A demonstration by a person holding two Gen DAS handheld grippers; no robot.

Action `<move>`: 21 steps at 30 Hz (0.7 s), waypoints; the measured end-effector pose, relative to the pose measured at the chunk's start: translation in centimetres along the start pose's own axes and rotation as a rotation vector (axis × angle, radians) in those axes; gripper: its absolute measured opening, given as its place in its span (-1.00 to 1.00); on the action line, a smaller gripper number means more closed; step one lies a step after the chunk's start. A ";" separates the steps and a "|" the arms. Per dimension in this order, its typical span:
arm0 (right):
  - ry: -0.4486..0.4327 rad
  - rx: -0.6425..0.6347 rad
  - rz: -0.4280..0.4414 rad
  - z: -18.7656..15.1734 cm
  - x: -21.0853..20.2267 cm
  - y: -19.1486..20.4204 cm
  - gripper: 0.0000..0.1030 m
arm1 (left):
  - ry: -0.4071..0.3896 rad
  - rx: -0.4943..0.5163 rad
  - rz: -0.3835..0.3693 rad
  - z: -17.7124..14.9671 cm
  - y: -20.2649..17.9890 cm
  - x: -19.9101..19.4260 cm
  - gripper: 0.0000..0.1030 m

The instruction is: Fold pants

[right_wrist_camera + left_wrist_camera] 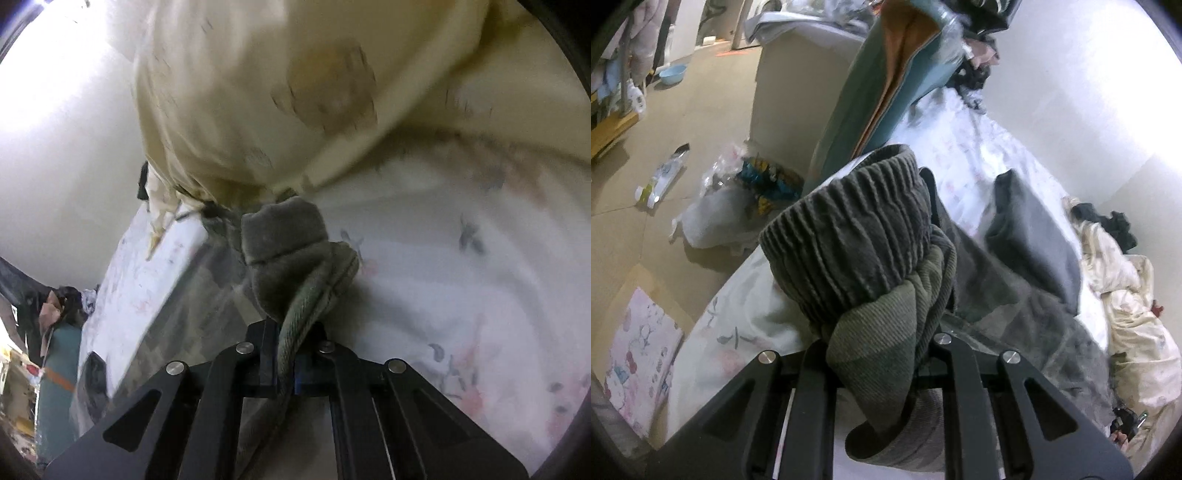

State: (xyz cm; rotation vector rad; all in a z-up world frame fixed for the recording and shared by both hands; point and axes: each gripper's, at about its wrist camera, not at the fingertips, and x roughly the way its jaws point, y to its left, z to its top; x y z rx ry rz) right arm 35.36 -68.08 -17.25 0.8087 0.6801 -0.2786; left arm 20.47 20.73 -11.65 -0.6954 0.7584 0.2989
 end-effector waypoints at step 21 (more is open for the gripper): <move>0.254 0.096 -0.494 -8.2 -18.6 -4.5 -0.94 | 0.331 0.046 0.081 -1.7 7.3 -13.2 -0.80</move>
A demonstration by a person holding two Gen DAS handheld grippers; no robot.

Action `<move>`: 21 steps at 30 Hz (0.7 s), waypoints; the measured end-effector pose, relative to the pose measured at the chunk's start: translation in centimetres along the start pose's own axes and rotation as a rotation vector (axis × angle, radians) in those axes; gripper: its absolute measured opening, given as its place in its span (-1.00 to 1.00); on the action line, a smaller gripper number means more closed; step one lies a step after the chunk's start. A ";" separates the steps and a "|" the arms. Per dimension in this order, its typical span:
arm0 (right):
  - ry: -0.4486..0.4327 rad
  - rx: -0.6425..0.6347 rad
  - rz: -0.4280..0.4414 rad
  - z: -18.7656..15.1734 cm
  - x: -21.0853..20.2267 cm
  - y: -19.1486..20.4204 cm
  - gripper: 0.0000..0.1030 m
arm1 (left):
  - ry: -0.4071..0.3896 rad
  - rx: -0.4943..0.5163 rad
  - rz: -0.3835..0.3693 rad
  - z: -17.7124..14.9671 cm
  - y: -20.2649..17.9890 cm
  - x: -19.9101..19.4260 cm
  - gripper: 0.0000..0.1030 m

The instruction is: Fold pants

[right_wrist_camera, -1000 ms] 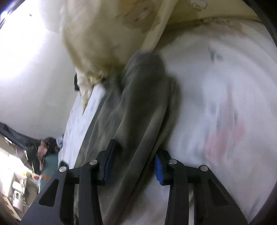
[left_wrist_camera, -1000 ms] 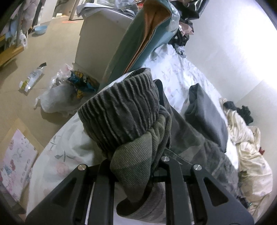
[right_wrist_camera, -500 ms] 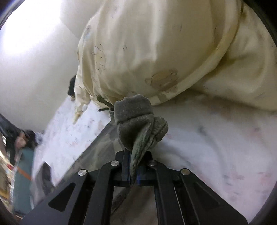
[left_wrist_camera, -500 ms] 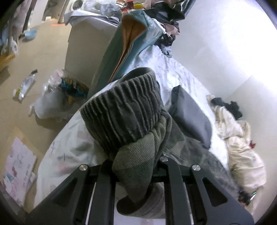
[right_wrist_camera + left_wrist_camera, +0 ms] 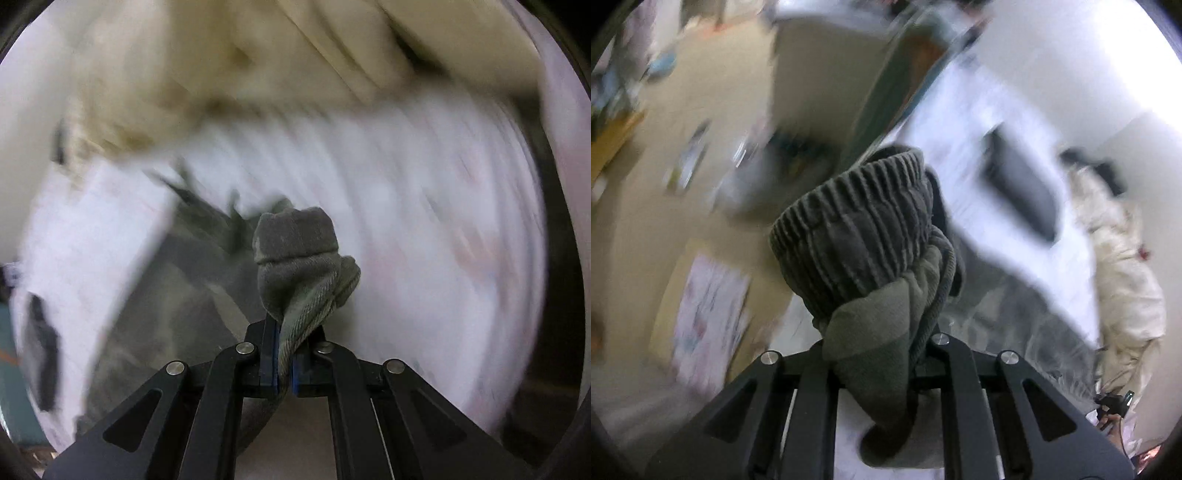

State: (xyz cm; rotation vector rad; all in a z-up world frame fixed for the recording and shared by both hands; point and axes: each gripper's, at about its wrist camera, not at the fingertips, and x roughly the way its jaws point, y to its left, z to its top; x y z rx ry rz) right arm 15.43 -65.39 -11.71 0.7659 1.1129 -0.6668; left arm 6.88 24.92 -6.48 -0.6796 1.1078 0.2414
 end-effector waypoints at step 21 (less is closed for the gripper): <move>-0.183 -0.481 -0.203 -10.4 -7.5 13.7 0.45 | -0.027 0.141 0.242 -0.8 -3.2 2.2 -0.79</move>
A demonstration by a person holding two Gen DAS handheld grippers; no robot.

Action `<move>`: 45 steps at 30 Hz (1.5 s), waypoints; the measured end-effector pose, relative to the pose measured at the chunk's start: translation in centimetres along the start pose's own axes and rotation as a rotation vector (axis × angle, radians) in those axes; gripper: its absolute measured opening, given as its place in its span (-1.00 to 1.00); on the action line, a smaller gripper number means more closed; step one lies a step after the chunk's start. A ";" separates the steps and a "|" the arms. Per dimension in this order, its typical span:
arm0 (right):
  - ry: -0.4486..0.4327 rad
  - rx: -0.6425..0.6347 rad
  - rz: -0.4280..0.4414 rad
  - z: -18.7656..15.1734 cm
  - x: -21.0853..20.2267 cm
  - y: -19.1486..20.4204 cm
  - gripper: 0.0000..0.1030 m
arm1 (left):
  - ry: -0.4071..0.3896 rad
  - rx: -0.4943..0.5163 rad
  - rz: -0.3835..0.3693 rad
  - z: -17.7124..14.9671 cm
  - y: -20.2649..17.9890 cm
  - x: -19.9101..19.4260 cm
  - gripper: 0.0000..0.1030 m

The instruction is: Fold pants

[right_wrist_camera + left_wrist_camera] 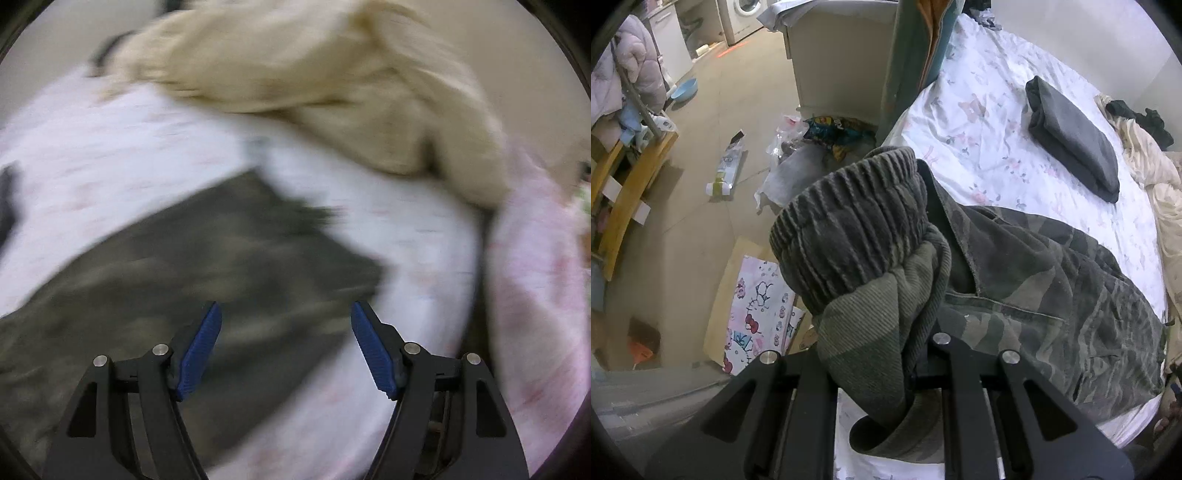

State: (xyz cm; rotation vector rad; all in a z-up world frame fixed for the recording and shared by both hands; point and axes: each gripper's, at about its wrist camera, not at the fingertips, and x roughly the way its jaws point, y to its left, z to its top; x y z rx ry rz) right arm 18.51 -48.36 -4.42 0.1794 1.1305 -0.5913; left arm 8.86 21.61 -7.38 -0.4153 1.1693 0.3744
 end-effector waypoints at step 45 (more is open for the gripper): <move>0.321 -0.387 0.905 -17.4 -5.6 22.0 0.33 | -0.128 0.355 -0.005 -3.1 -9.3 -2.2 -0.79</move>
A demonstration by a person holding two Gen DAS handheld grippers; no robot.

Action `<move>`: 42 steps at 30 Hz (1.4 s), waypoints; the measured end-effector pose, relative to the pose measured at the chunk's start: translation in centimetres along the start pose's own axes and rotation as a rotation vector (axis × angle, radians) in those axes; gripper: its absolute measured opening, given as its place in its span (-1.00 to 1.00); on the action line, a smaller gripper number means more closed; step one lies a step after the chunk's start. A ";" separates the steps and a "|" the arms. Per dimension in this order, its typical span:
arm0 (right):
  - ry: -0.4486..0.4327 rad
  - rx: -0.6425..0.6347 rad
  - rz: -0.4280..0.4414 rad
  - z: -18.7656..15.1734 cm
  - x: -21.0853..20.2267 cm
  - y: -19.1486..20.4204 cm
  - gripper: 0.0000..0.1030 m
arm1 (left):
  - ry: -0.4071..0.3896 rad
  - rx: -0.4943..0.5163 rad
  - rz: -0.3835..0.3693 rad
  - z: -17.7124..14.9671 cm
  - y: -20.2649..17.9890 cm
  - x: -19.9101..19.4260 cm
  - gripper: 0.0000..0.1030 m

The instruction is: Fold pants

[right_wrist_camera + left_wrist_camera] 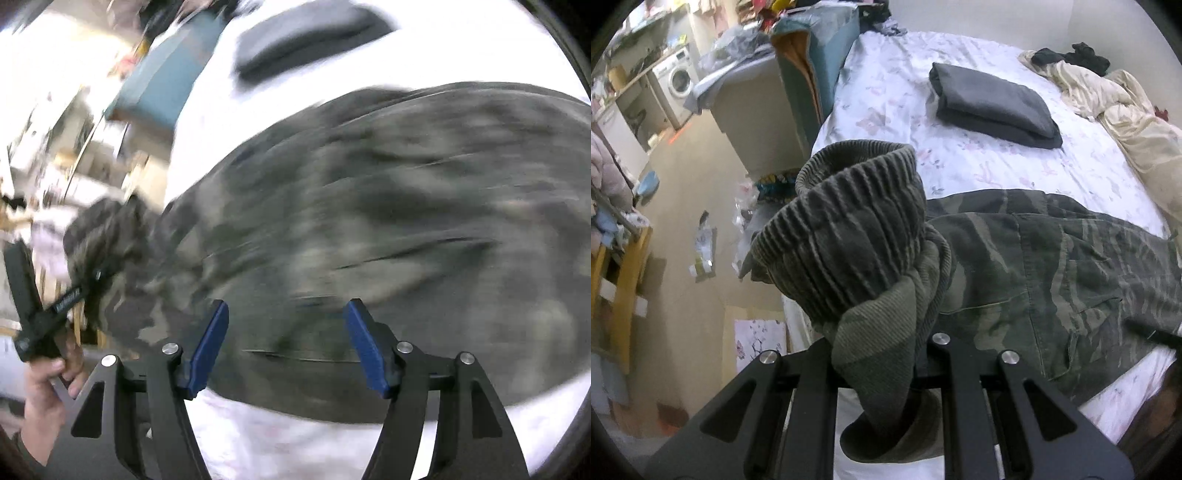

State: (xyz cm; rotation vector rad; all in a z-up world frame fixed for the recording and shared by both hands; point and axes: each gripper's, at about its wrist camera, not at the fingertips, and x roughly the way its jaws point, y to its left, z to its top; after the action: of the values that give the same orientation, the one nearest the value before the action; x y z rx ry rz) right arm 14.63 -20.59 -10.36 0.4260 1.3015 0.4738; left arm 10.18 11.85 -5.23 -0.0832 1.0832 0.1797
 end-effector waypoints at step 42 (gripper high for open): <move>-0.145 0.454 0.070 0.9 -6.8 -14.5 0.34 | 0.086 0.568 -0.235 -3.6 -24.1 0.6 0.60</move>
State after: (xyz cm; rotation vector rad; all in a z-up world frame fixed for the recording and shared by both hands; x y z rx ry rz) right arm 15.50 -36.40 -12.64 0.8710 1.2529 0.1958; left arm 11.82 -12.32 -7.96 0.2934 1.1651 -0.3480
